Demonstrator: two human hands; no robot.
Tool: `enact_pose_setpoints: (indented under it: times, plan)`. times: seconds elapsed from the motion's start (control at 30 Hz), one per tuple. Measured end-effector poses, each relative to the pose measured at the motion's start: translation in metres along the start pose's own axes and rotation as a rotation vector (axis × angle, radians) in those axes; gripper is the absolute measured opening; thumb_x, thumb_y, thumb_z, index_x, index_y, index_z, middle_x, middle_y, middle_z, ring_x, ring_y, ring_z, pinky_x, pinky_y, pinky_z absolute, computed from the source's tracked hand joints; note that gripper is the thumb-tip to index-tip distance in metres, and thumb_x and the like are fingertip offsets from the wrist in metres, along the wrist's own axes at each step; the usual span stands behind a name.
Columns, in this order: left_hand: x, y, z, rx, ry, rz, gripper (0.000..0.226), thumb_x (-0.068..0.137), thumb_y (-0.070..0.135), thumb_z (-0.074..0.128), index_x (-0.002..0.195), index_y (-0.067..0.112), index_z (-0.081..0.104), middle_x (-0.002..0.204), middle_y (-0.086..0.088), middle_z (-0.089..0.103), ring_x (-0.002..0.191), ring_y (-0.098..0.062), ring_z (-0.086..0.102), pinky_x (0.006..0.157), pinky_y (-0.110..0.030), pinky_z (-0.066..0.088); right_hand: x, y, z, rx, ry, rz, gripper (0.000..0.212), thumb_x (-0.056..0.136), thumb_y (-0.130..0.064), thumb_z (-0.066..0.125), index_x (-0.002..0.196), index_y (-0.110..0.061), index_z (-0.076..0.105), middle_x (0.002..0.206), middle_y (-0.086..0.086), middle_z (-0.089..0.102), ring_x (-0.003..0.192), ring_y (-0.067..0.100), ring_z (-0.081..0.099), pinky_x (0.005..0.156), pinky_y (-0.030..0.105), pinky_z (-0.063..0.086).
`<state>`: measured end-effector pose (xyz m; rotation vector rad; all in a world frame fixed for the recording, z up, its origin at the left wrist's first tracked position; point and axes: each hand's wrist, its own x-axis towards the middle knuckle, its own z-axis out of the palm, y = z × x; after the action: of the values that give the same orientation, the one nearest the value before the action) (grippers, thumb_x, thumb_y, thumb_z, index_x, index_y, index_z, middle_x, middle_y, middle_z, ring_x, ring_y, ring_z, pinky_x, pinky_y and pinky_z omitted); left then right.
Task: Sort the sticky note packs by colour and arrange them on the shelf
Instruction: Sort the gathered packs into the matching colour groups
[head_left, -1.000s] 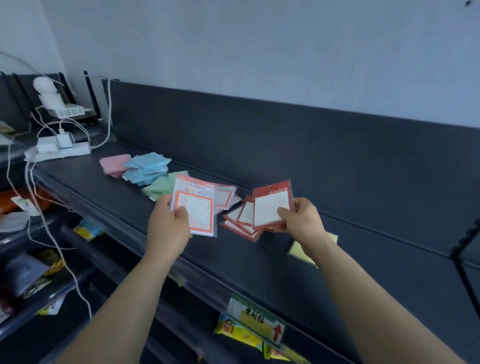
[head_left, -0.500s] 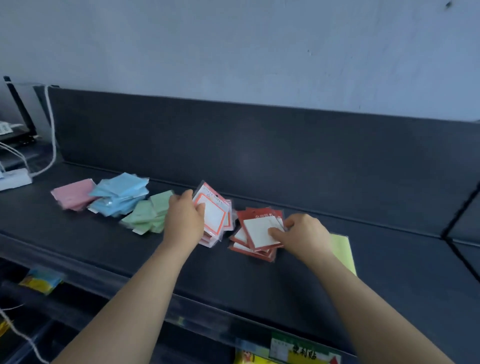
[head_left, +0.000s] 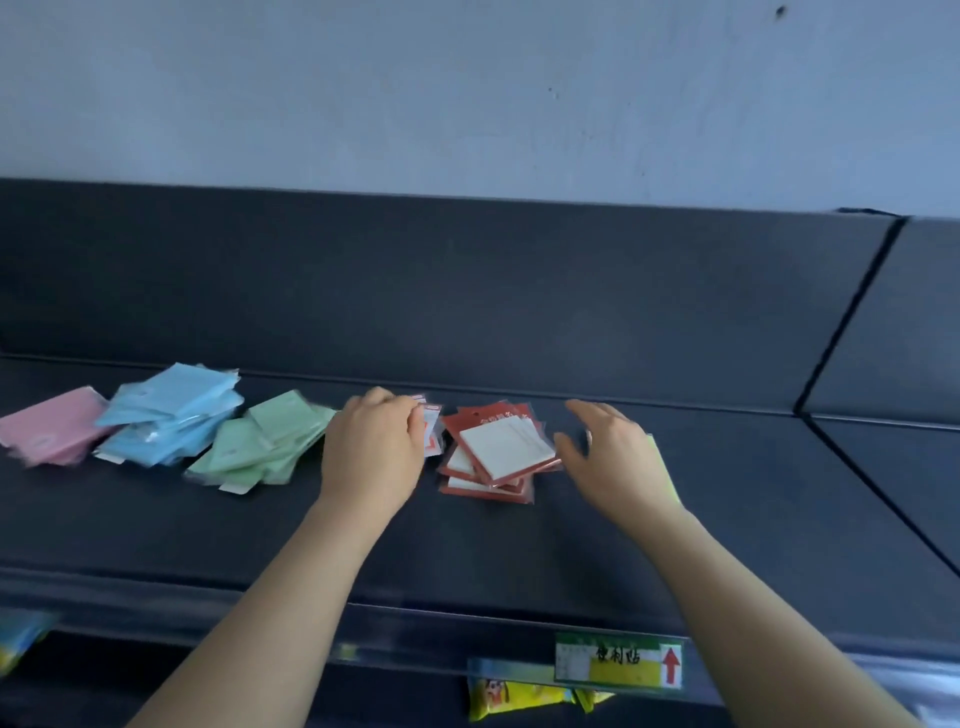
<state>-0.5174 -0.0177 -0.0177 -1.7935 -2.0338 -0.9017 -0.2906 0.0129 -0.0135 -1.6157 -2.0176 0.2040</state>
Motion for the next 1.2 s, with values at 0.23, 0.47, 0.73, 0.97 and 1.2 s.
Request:
enact_pose_setpoints:
  times: [0.23,0.47,0.73,0.97,1.2]
  plan:
    - [-0.015,0.078,0.0,-0.194,-0.066,0.173,0.022,0.092,0.018,0.056,0.104,0.011,0.073,0.102,-0.004,0.07,0.093,-0.028,0.06,0.078,-0.036,0.047,-0.028,0.042,-0.039,-0.12,0.109,0.072,0.032,0.097,-0.027,0.047,0.119,-0.006,0.058,0.121,0.005,0.062,0.11,0.025,0.056,0.085,0.034,0.047]
    - [-0.037,0.17,0.017,-0.299,-0.174,0.287,0.026,0.096,0.023,0.051,0.114,0.015,0.068,0.112,-0.001,0.067,0.1,-0.024,0.058,0.083,-0.035,0.048,-0.066,0.115,-0.089,-0.143,0.169,0.156,0.043,0.098,-0.032,0.047,0.136,-0.013,0.049,0.138,-0.001,0.054,0.124,0.018,0.049,0.093,0.028,0.041]
    - [-0.072,0.309,0.044,-0.419,-0.258,0.291,0.032,0.097,0.031,0.048,0.122,0.02,0.065,0.113,0.005,0.065,0.105,-0.018,0.055,0.083,-0.03,0.045,-0.114,0.232,-0.17,-0.176,0.201,0.278,0.044,0.097,-0.034,0.049,0.138,-0.019,0.049,0.14,-0.003,0.051,0.126,0.018,0.048,0.095,0.029,0.039]
    - [-0.096,0.438,0.069,-0.528,-0.334,0.243,0.028,0.096,0.031,0.05,0.117,0.021,0.067,0.103,0.007,0.063,0.095,-0.015,0.058,0.076,-0.03,0.048,-0.145,0.345,-0.241,-0.208,0.177,0.369,0.043,0.096,-0.033,0.05,0.136,-0.017,0.05,0.137,0.001,0.054,0.124,0.021,0.05,0.095,0.031,0.04]
    - [-0.096,0.529,0.105,-0.503,-0.433,0.244,0.029,0.096,0.033,0.05,0.117,0.021,0.065,0.106,0.004,0.062,0.098,-0.017,0.056,0.076,-0.027,0.044,-0.144,0.435,-0.279,-0.182,0.163,0.465,0.035,0.094,-0.027,0.05,0.127,-0.017,0.06,0.125,0.009,0.062,0.114,0.029,0.056,0.089,0.035,0.044]
